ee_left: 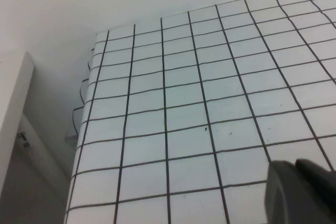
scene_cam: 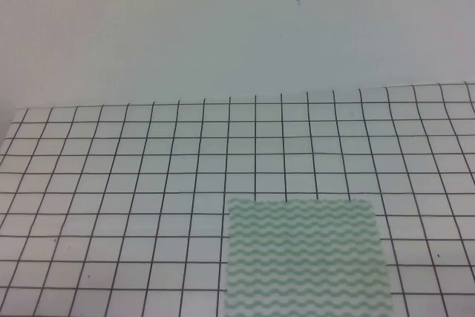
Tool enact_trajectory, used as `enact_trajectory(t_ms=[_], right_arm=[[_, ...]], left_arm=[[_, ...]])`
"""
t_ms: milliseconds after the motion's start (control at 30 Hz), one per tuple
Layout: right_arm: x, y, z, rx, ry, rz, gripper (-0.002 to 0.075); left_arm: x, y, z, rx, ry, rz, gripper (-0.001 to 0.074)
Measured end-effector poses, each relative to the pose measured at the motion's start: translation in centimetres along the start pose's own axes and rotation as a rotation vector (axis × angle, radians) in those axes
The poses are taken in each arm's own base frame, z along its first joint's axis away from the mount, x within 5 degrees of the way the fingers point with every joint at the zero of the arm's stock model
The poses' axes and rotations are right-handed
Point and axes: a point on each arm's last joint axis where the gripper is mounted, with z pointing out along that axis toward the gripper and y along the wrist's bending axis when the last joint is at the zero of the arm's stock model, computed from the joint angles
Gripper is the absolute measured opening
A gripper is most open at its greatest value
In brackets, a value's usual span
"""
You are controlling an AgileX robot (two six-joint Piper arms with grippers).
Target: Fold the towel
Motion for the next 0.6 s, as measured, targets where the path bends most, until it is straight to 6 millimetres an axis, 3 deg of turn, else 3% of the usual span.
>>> enact_trajectory(t_ms=[133,400,600], right_arm=[[-0.2,0.0,0.0,-0.003,-0.022,0.0,-0.0003],[-2.7,0.3,-0.4,-0.028,-0.303,-0.043,-0.0003],[-4.3,0.5,-1.1,-0.059,-0.493,0.019,-0.0003]], left_arm=[[-0.4,0.0,0.0,-0.003,-0.041,-0.018,-0.0001],[-4.5,1.0,-1.3,-0.101,-0.524,-0.064,-0.0002],[-6.1,1.5,-2.5,-0.153,-0.738,-0.065,-0.0002]])
